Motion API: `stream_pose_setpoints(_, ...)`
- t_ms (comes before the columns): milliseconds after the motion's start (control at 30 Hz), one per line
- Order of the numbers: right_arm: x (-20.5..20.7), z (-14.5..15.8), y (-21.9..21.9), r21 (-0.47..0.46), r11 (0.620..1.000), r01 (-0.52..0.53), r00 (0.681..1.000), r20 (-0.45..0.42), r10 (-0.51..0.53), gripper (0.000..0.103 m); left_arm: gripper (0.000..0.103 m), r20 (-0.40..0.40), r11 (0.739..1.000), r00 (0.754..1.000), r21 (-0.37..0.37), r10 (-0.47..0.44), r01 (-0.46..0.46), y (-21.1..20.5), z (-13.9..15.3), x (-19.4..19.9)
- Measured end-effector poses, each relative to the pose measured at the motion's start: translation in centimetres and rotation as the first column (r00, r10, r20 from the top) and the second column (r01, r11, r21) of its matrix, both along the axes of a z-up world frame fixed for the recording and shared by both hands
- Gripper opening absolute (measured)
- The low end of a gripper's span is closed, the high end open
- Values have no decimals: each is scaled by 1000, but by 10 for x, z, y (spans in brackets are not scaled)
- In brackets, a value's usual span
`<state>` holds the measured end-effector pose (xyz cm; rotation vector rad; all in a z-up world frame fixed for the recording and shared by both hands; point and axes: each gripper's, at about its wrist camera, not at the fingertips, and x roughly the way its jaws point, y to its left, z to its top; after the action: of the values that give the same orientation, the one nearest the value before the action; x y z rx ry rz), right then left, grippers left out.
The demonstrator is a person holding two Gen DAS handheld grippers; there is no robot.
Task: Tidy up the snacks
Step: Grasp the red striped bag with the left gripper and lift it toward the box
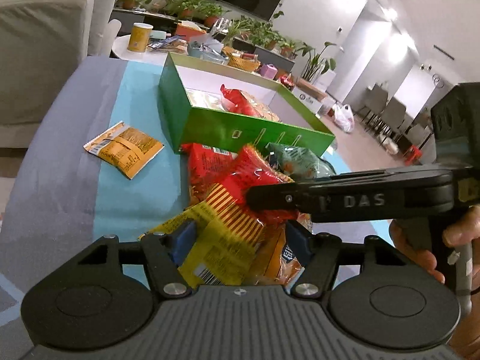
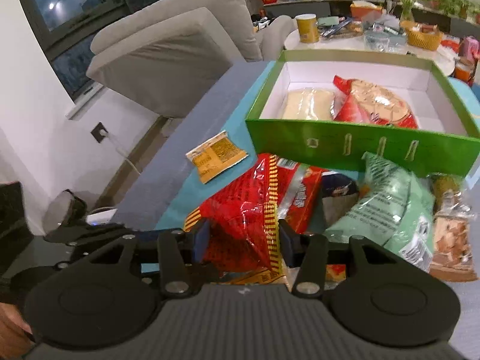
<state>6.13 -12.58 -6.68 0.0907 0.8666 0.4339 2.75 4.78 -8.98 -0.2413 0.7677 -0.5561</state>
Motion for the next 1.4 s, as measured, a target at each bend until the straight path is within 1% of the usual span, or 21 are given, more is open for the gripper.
stream_pose_setpoints(67,3,-5,-6,-13,1000,21,1000,-13,-21,64,68,-25,1000,1000,16,16,-15,0,-2,1)
stream_pose_setpoints(133,6,-10,-15,17,999,34,999,-36,-34,64,72,-43,999,998,41,36,-34,3,-6,1)
stream_pose_setpoints(233,6,-12,-25,31,998,58,997,-49,-56,64,74,-83,996,995,71,57,-51,8,-13,4)
stream_pose_setpoints(333,5,-13,-30,47,996,74,996,-60,-71,64,75,-156,998,987,47,35,-28,12,-20,5)
stream_pose_setpoints(433,3,-13,-28,47,996,77,996,-57,-75,63,77,-161,1000,987,23,23,-20,8,-22,6)
stream_pose_setpoints(500,3,-13,-27,46,996,79,996,-56,-76,64,75,-166,1000,986,1,15,-15,3,-23,11)
stream_pose_setpoints(533,3,-14,-27,47,996,80,995,-57,-78,64,71,-170,1000,985,-12,3,-5,-1,-24,10)
stream_pose_setpoints(567,2,-14,-27,49,995,81,995,-57,-78,64,71,-174,1000,985,-25,-15,11,-5,-24,10)
stream_pose_setpoints(633,1,-15,-28,45,995,87,995,-54,-84,64,70,-147,1000,989,-2,-15,15,-13,-23,8)
stream_pose_setpoints(700,1,-15,-29,49,995,91,995,-53,-89,64,59,-137,1000,991,14,-4,6,-16,-23,9)
stream_pose_setpoints(733,0,-15,-29,52,994,92,995,-53,-90,64,48,-140,1000,990,25,6,-2,-15,-23,9)
stream_pose_setpoints(767,0,-14,-29,56,994,93,995,-53,-90,64,48,-136,999,991,33,8,-3,-14,-22,10)
stream_pose_setpoints(833,-1,-13,-29,76,993,87,995,-52,-83,64,46,-124,1000,992,14,-2,4,-13,-19,9)
stream_pose_setpoints(933,-4,-3,-33,133,989,69,997,-25,-66,64,46,-52,999,999,32,-3,5,-14,-5,5)
stream_pose_setpoints(1033,-8,15,-35,151,987,63,997,34,-69,64,46,14,999,1000,44,-6,6,-16,12,4)
stream_pose_setpoints(1133,-10,31,-41,175,982,65,993,88,-81,64,46,74,999,997,51,-17,13,-21,29,8)
stream_pose_setpoints(1233,-5,44,-47,196,978,77,986,129,-103,64,46,117,998,993,55,-22,15,-28,44,16)
stream_pose_setpoints(1400,7,54,-60,254,961,105,979,143,-145,64,47,186,998,983,62,-2,-10,-39,58,23)
